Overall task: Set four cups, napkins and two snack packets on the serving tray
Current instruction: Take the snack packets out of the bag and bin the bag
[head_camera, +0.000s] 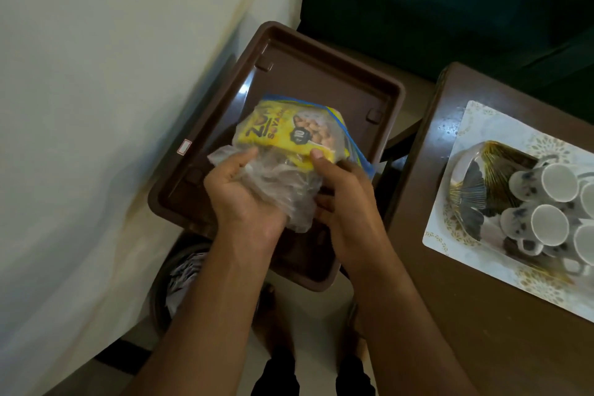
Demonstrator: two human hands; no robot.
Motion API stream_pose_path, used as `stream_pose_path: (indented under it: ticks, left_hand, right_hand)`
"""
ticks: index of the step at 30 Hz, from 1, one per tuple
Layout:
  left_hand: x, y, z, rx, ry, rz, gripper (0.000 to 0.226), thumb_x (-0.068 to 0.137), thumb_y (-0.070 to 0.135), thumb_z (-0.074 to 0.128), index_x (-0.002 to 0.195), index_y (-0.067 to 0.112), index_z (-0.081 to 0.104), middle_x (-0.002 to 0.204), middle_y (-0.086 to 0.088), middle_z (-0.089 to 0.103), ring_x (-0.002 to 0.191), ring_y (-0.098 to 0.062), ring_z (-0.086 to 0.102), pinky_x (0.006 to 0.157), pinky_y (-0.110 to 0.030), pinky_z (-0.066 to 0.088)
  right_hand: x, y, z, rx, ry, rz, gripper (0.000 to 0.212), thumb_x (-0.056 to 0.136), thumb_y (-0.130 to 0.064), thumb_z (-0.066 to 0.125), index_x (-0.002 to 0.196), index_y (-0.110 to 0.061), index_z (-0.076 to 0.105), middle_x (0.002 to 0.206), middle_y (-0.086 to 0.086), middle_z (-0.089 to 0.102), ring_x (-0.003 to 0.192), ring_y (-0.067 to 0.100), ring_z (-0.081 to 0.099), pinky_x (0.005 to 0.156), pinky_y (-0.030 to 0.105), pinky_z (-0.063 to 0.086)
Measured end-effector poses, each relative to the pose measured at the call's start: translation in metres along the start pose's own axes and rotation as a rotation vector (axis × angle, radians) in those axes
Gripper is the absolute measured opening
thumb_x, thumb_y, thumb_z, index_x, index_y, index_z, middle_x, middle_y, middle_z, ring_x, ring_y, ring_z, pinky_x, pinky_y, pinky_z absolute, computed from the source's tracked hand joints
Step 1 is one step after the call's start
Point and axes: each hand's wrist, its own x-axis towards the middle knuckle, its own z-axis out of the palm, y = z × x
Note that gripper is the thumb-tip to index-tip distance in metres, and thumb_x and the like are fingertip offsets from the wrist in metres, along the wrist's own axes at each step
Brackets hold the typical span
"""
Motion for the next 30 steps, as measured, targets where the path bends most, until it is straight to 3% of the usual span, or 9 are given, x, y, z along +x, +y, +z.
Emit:
stream_pose_path:
  ticks: [3,6,9,11,15,17,23,27,30]
  left_hand:
    - [0.0,-0.001,-0.005,0.174,-0.02,-0.037,0.05,0.106,0.039,0.051,0.145,0.008,0.056,0.14,-0.024,0.065,0.129,-0.044,0.063,0.11,-0.061,0.048]
    - [0.001,-0.004,-0.008,0.357,0.027,0.02,0.046,0.09,0.008,0.069,0.136,0.003,0.063,0.131,-0.023,0.071,0.121,-0.041,0.069,0.102,-0.055,0.057]
    - [0.004,-0.007,-0.007,0.373,0.137,0.08,0.052,0.074,-0.021,0.062,0.123,-0.005,0.068,0.112,-0.02,0.078,0.103,-0.038,0.076,0.082,-0.046,0.065]
    - [0.005,-0.01,-0.004,0.346,0.144,0.093,0.061,0.069,-0.029,0.048,0.121,-0.004,0.068,0.107,-0.02,0.078,0.099,-0.037,0.077,0.076,-0.048,0.065]
    - [0.003,-0.013,-0.003,0.32,0.082,0.09,0.075,0.067,-0.029,0.034,0.13,0.0,0.063,0.126,-0.026,0.07,0.118,-0.045,0.069,0.096,-0.066,0.056]
    - [-0.003,-0.013,-0.003,0.337,0.065,0.069,0.07,0.069,-0.025,0.033,0.125,0.0,0.067,0.121,-0.025,0.071,0.118,-0.047,0.068,0.099,-0.068,0.053]
    - [-0.009,0.013,-0.014,0.245,-0.197,-0.142,0.074,0.098,0.046,0.048,0.15,-0.007,0.044,0.15,-0.034,0.051,0.14,-0.05,0.05,0.117,-0.064,0.037]
    - [-0.009,0.016,-0.014,0.758,0.075,0.093,0.025,0.082,0.019,0.078,0.098,-0.001,0.074,0.097,-0.014,0.08,0.087,-0.025,0.079,0.08,-0.038,0.061]
    - [-0.011,0.019,-0.015,0.779,0.167,0.202,0.012,0.084,-0.005,0.074,0.088,0.006,0.072,0.079,-0.005,0.08,0.073,-0.018,0.077,0.067,-0.032,0.064]
  right_hand:
    - [0.004,0.002,-0.001,0.111,0.041,-0.092,0.08,0.071,-0.011,0.089,0.142,-0.023,0.053,0.123,0.006,0.075,0.108,0.028,0.075,0.092,0.051,0.062]
    - [0.009,-0.003,-0.005,0.139,0.132,-0.136,0.094,0.067,0.007,0.085,0.147,-0.026,0.046,0.12,0.007,0.073,0.103,0.025,0.077,0.082,0.046,0.065]
    - [0.01,-0.01,-0.005,0.148,0.247,-0.176,0.079,0.066,0.017,0.081,0.133,-0.018,0.057,0.106,0.003,0.076,0.087,0.016,0.079,0.067,0.034,0.064]
    - [0.009,-0.011,-0.004,0.113,0.3,-0.162,0.065,0.064,0.014,0.083,0.121,-0.012,0.064,0.1,0.004,0.078,0.086,0.019,0.079,0.069,0.038,0.066]
    - [0.012,-0.004,-0.003,0.048,0.288,-0.035,0.047,0.07,-0.024,0.09,0.109,-0.008,0.07,0.104,0.01,0.078,0.094,0.027,0.078,0.081,0.048,0.066]
    - [0.011,-0.005,-0.003,0.035,0.272,-0.018,0.046,0.072,-0.038,0.087,0.102,-0.009,0.07,0.106,0.014,0.077,0.097,0.031,0.077,0.086,0.052,0.064]
    - [0.005,-0.008,-0.01,-0.113,0.346,-0.302,0.02,0.072,-0.005,0.078,0.09,-0.009,0.069,0.096,0.022,0.072,0.077,0.03,0.069,0.077,0.051,0.064]
    - [-0.003,-0.005,-0.013,-0.067,0.402,-0.331,0.021,0.076,0.003,0.068,0.093,-0.009,0.068,0.085,0.008,0.069,0.066,0.006,0.058,0.061,0.026,0.054]
    - [-0.005,-0.003,-0.016,0.004,0.457,-0.36,0.022,0.078,0.005,0.067,0.097,-0.007,0.069,0.079,0.001,0.065,0.063,0.004,0.057,0.058,0.02,0.05]
